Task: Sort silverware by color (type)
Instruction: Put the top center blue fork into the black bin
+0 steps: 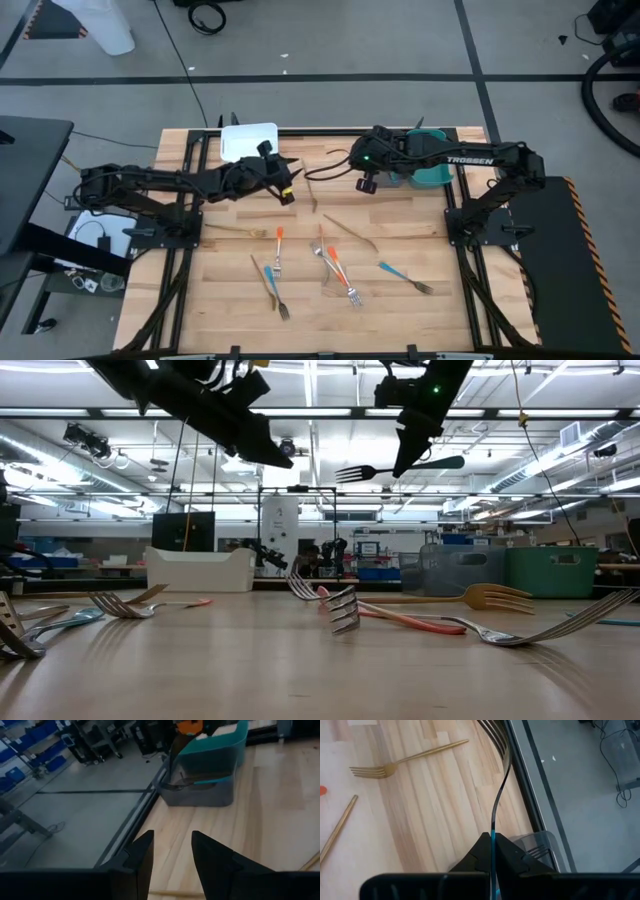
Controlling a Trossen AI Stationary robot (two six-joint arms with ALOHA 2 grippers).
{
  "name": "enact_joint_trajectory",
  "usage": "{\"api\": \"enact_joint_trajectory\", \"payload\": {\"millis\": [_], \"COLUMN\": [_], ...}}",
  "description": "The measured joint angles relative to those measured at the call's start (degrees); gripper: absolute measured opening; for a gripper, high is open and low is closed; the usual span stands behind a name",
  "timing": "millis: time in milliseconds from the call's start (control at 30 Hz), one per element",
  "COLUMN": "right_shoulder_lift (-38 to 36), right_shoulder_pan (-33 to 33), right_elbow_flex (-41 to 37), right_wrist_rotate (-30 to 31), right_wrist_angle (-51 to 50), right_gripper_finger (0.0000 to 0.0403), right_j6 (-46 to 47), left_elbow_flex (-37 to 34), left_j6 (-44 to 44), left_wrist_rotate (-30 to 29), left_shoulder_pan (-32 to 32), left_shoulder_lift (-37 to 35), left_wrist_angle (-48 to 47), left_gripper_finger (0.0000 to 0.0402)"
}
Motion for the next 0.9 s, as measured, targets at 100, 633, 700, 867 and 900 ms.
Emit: {"api": "enact_joint_trajectory", "payload": {"millis": [100,633,700,867,900], "right_shoulder_lift": [-0.3,-0.9,-0.9,-0.9,-0.9], "right_shoulder_pan": [-0.6,-7.0,-7.8,-10.0,-10.4], "right_elbow_flex": [0.0,0.0,0.0,0.0,0.0], "right_wrist_rotate": [-0.8,-6.1,-6.1,-5.7,-5.6], "right_wrist_angle": [-0.4,-3.4,-3.4,-3.2,-3.1], "right_gripper_finger": [0.0016,0.0016,0.0016,0.0016,0.0016], "right_j6": [-0.4,2.5,2.9,4.7,5.2], "left_elbow_flex": [0.0,0.0,0.0,0.0,0.0], "left_j6": [0.2,0.2,0.2,0.2,0.2], "left_wrist_rotate": [-3.4,-10.0,-10.0,-10.1,-10.1], "left_shoulder_pan": [-0.8,-4.3,-4.3,-4.3,-4.3], "left_shoulder_lift": [-1.5,-4.8,-5.1,-5.1,-5.1], "left_wrist_angle": [-0.6,-1.7,-1.5,-1.4,-1.3], "left_gripper_finger": [0.0141,0.0141,0.0141,0.0141,0.0141]}}
